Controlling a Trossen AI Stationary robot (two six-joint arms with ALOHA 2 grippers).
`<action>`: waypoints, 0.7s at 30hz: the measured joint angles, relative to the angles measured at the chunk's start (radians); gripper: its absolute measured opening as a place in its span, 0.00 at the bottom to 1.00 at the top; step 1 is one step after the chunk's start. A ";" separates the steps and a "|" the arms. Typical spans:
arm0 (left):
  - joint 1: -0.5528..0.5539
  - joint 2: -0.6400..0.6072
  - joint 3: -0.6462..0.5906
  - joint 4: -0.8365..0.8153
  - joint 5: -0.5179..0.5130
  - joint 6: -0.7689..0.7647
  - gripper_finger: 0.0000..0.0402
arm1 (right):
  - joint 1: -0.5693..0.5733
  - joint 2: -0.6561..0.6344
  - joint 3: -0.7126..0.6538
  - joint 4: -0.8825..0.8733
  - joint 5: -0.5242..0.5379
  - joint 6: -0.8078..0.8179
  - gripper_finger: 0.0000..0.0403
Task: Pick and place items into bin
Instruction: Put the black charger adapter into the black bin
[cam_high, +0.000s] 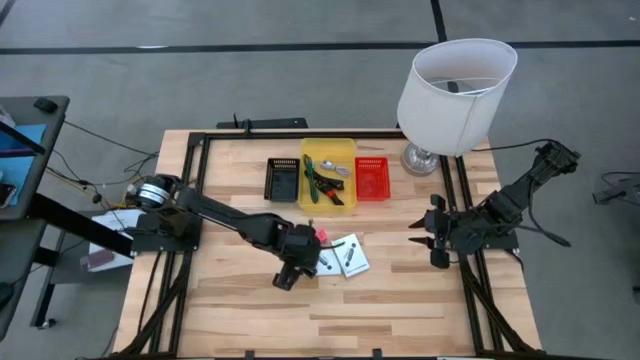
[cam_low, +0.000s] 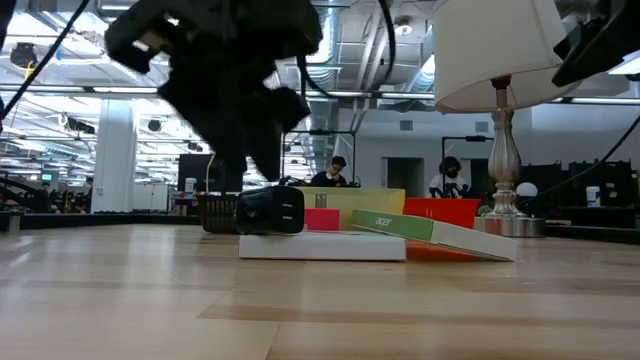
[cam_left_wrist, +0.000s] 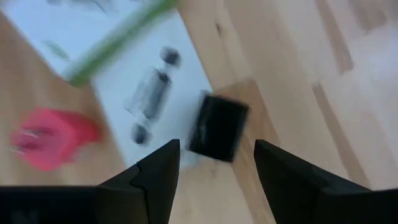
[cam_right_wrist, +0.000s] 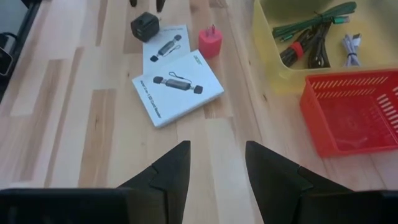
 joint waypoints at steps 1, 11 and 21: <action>0.000 0.018 0.011 -0.002 0.014 0.001 0.50 | 0.000 -0.001 0.000 0.002 0.000 0.001 0.37; -0.005 0.077 0.138 -0.128 0.016 0.085 0.50 | 0.000 0.000 0.000 0.004 -0.007 0.019 0.38; -0.006 0.077 0.143 -0.143 -0.001 0.113 0.50 | 0.000 0.000 0.000 0.000 -0.007 0.019 0.37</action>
